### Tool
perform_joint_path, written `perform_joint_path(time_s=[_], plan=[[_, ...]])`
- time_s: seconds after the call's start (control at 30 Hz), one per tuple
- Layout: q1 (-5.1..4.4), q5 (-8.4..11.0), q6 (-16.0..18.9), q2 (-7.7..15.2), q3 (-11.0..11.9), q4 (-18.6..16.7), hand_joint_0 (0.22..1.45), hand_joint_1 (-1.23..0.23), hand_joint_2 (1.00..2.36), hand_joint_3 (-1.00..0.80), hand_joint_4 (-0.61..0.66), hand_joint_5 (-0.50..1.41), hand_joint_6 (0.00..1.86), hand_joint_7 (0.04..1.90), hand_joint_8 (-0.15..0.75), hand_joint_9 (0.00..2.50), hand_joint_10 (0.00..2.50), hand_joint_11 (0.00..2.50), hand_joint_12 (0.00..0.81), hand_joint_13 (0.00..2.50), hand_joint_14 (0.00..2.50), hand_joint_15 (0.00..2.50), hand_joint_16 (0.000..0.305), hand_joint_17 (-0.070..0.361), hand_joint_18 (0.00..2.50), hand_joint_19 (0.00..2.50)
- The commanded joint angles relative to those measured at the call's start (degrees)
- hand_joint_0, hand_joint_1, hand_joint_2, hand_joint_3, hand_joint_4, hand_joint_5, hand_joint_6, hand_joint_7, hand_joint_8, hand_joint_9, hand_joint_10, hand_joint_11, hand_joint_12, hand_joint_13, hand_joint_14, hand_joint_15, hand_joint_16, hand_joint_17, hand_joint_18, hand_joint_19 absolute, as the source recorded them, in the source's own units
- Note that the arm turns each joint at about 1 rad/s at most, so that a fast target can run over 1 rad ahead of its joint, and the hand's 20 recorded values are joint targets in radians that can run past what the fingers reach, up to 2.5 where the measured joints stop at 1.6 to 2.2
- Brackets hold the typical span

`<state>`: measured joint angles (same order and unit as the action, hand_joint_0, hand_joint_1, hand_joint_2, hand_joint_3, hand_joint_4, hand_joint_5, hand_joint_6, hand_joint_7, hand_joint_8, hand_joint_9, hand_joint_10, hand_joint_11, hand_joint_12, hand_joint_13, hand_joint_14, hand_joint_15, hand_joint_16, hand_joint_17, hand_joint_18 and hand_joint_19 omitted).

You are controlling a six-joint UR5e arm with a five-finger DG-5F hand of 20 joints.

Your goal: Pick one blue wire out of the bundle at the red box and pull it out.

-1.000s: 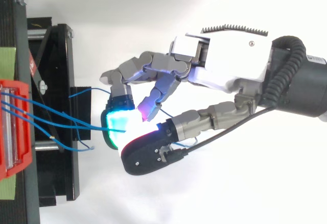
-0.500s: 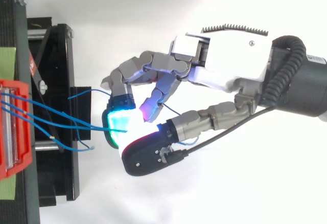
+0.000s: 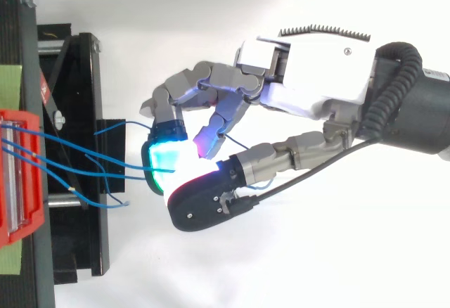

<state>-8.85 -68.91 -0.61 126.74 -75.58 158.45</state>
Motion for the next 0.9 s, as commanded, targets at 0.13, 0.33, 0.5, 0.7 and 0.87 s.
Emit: perform_joint_path(time_s=[0.13, 0.33, 0.5, 0.7, 0.87], plan=[[-0.02, 0.0, 0.0, 0.0, 0.0, -0.1, 0.65, -0.88, 1.0, -0.47, 0.08, -0.13, 0.87, 1.23, 0.246, 0.98, 0.03, 0.98, 0.4, 0.24, 0.01, 0.21, 0.057, 0.128, 0.04, 0.32], [-0.02, 0.0, 0.0, 0.0, 0.0, -0.2, 0.53, -0.81, 1.0, -0.5, 0.11, -0.13, 0.86, 1.19, 0.257, 0.97, 0.03, 0.94, 0.418, 0.2, 0.01, 0.19, 0.059, 0.133, 0.0, 0.33], [-0.02, 0.09, 0.0, 0.0, 0.0, 0.0, 0.47, -0.7, 1.0, -0.5, 0.12, -0.13, 0.86, 1.18, 0.272, 0.98, 0.03, 0.93, 0.439, 0.18, 0.01, 0.19, 0.063, 0.143, 0.0, 0.32], [0.07, 0.09, 0.0, 0.0, 0.0, 0.0, 0.51, -0.58, 1.0, -0.5, 0.11, -0.13, 0.85, 1.2, 0.263, 0.98, 0.03, 0.91, 0.424, 0.17, 0.01, 0.18, 0.06, 0.135, 0.0, 0.33], [-0.02, 0.09, 0.0, 0.0, 0.1, 0.0, 0.57, -0.62, 1.01, -0.36, 0.1, -0.12, 0.86, 1.24, 0.255, 1.02, 0.03, 0.93, 0.403, 0.2, 0.01, 0.19, 0.056, 0.126, 0.0, 0.35]])
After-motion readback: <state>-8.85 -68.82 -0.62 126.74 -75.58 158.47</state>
